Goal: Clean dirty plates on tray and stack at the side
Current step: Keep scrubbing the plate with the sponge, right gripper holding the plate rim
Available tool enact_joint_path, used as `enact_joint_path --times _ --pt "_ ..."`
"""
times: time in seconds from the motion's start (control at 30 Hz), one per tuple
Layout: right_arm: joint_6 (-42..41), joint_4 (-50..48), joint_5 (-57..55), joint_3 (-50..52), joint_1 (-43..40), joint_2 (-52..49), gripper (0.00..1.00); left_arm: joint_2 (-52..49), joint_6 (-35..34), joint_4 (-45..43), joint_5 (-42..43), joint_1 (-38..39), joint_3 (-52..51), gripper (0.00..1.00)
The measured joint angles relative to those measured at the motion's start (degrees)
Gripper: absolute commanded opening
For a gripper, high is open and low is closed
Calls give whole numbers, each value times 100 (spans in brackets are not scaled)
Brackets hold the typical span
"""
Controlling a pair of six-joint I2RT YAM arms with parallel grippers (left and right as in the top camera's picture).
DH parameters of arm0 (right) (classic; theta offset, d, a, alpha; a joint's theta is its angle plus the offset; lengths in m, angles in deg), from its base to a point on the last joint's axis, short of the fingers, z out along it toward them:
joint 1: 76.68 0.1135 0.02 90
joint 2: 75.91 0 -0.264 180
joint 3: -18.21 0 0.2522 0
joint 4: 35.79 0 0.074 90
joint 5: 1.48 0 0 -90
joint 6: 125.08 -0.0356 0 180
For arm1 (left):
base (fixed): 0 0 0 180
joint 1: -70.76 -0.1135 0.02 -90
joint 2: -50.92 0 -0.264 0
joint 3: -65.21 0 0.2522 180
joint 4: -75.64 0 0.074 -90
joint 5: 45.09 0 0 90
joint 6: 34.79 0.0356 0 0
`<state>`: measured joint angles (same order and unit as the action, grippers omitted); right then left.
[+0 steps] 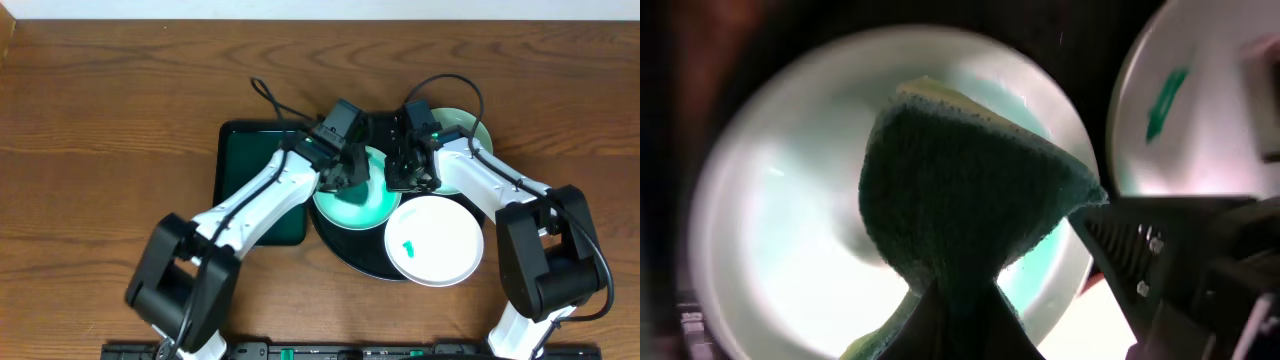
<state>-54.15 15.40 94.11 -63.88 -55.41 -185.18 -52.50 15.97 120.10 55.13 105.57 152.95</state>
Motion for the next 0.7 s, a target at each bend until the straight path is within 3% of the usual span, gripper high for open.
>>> enact_joint_path --times 0.3,0.7 --pt "0 2 -4 0 2 0 1 26 52 254 -931 -17 -57 8" --pt "0 0 -4 0 2 0 1 -730 52 -35 -944 13 -164 7"
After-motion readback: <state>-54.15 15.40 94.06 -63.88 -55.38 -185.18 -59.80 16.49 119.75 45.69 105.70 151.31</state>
